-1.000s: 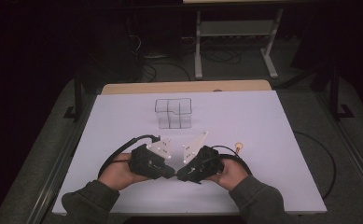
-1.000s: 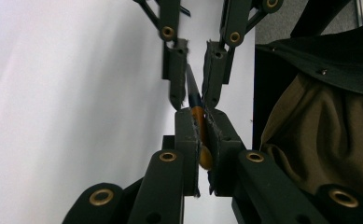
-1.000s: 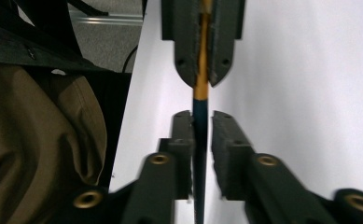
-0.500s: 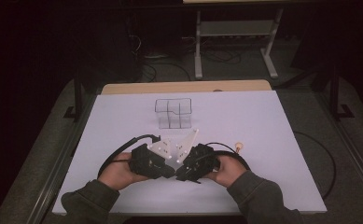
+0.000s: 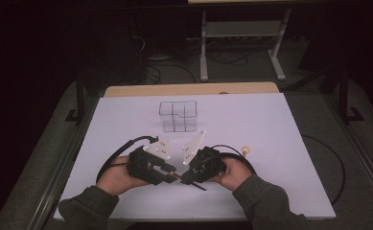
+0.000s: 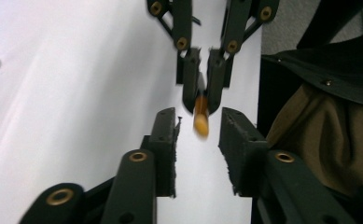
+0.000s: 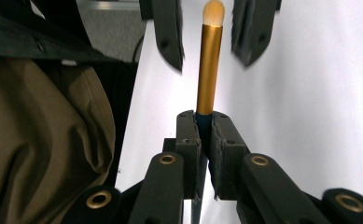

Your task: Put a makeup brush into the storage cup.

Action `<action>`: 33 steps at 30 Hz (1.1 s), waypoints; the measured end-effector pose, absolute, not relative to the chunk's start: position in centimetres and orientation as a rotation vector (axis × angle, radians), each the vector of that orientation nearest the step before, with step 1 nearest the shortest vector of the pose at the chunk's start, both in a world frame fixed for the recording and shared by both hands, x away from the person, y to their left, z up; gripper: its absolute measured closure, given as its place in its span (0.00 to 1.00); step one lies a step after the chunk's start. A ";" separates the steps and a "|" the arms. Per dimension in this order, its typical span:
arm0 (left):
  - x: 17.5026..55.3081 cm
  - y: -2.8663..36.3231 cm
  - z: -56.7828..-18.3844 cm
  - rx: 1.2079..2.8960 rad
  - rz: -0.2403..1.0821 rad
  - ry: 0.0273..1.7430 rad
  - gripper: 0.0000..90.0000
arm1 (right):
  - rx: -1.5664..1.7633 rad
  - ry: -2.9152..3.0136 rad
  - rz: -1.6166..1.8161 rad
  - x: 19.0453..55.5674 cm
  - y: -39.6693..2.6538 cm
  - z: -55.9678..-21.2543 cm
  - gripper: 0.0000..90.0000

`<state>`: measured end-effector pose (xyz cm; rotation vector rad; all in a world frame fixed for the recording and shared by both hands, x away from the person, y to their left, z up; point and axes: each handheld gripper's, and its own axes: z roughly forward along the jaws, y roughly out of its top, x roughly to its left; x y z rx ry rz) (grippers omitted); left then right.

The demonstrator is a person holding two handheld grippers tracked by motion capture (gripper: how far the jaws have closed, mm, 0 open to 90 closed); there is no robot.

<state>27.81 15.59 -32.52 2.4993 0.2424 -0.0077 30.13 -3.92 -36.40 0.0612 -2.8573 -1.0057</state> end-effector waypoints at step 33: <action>27.8 20.0 -34.7 2.405 0.084 0.423 0.54 | -0.130 -2.830 -1.207 34.6 -5.2 -34.0 0.91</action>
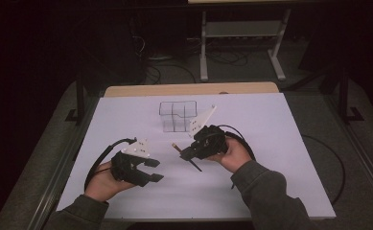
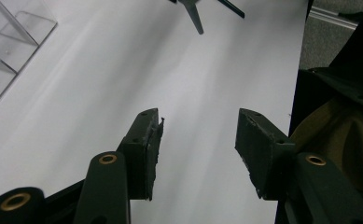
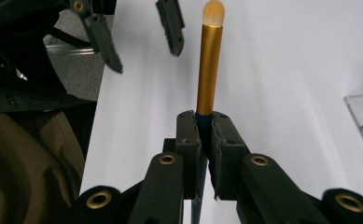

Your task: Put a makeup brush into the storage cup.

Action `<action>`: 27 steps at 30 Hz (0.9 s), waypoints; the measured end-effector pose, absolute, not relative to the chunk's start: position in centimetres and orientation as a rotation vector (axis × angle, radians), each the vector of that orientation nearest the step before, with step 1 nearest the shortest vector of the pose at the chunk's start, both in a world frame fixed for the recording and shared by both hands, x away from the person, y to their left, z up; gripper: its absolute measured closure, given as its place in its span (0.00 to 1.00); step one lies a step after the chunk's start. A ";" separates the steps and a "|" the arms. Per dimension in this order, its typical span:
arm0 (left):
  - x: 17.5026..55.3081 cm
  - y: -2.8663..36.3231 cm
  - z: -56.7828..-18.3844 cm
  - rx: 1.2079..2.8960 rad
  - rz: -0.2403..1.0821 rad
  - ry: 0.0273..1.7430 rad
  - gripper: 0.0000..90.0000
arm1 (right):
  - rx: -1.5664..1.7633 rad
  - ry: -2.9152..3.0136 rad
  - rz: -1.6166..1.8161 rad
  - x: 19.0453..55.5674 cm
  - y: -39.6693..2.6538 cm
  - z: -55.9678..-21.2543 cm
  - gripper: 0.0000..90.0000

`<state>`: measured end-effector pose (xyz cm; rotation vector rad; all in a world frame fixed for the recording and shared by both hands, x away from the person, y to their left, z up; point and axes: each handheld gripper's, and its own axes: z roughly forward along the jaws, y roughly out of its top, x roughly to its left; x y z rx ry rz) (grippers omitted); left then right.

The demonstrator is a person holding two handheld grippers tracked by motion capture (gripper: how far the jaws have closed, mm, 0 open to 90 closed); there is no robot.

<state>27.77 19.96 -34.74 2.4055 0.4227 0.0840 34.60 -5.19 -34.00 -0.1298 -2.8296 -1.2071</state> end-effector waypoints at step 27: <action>26.9 21.1 -36.5 2.374 0.126 0.483 0.44 | -0.189 -2.837 -1.239 38.9 -4.6 -31.8 0.91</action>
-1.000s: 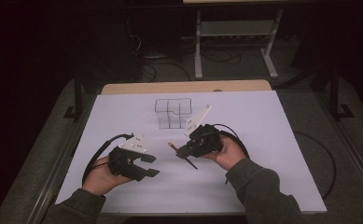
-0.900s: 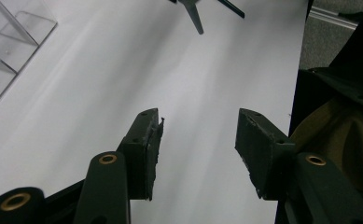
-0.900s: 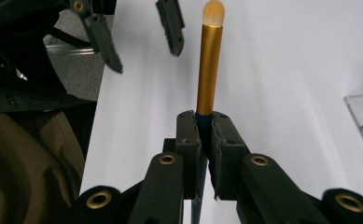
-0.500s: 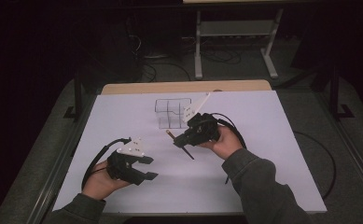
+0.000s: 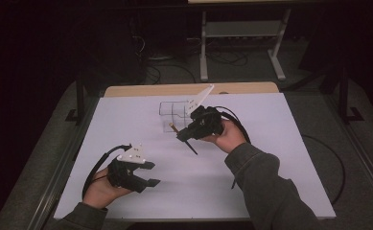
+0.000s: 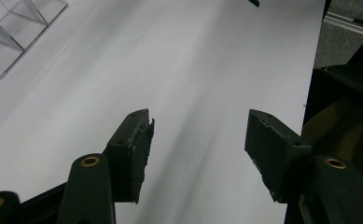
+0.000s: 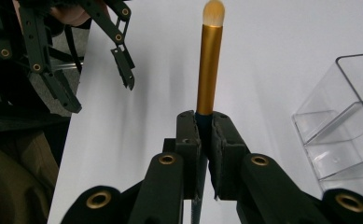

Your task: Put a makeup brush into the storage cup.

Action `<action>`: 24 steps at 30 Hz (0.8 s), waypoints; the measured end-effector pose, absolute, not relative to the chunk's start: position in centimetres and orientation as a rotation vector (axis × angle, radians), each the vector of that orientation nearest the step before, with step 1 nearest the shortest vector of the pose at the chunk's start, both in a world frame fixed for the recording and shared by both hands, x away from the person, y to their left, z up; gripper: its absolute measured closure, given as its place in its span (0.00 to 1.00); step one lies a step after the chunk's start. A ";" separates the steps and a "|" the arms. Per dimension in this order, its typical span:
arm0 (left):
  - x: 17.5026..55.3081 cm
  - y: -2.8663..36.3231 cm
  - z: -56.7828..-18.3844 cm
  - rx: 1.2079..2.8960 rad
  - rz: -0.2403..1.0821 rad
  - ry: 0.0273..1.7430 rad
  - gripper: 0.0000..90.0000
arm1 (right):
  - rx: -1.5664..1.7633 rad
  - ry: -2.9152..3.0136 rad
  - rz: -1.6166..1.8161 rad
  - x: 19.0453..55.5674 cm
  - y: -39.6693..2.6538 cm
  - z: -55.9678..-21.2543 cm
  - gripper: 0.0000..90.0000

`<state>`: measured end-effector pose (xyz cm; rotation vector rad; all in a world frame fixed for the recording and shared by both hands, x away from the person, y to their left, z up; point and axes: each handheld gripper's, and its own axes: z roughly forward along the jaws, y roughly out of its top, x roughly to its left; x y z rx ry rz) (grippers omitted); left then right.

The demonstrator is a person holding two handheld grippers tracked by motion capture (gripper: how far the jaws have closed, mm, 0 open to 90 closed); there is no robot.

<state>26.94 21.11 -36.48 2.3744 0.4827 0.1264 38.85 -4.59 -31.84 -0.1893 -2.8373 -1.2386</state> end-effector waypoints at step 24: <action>26.5 21.5 -38.1 2.341 0.133 0.536 0.38 | -0.196 -2.864 -1.217 41.5 -3.2 -30.0 0.91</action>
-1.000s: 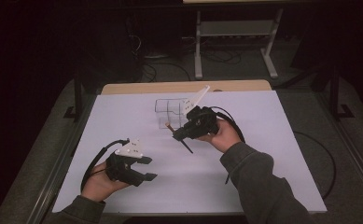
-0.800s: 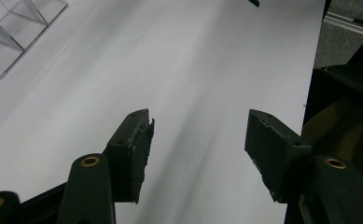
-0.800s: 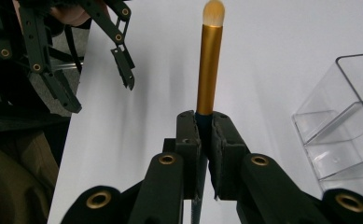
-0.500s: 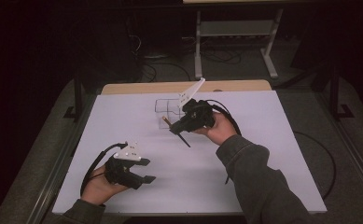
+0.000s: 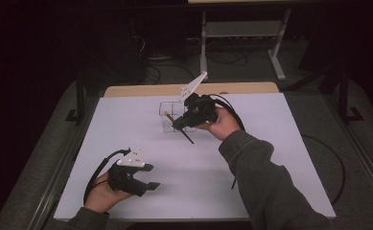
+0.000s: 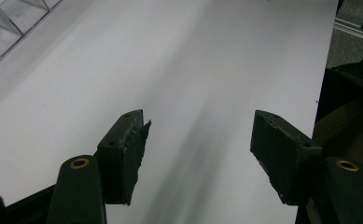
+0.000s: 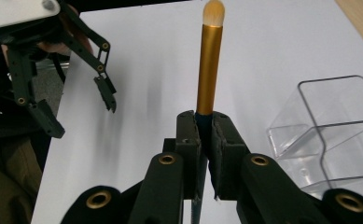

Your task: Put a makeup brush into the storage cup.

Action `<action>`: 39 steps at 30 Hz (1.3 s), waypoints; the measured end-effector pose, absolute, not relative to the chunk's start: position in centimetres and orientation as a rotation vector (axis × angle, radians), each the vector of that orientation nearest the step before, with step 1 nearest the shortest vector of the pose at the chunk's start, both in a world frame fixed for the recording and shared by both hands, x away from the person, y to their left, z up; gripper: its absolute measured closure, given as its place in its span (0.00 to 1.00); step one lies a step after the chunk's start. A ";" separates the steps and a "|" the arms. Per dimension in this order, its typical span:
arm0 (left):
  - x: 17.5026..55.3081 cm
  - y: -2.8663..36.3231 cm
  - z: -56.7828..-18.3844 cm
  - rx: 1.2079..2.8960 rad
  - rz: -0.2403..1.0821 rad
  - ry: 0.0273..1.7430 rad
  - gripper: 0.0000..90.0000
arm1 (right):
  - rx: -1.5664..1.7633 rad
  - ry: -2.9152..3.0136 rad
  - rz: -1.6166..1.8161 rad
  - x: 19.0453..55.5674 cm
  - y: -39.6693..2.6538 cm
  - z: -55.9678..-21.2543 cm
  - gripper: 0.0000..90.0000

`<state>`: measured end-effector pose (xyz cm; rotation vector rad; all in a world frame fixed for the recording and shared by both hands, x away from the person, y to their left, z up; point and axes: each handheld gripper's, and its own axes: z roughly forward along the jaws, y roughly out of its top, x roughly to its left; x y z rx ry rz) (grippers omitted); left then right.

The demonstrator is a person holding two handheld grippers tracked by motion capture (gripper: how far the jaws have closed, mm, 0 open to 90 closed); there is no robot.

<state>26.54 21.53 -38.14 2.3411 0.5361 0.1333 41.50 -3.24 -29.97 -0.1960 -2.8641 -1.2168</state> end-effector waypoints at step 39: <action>26.5 22.9 -38.4 2.346 0.151 0.537 0.37 | -0.248 -2.933 -1.196 48.5 0.5 -26.0 0.91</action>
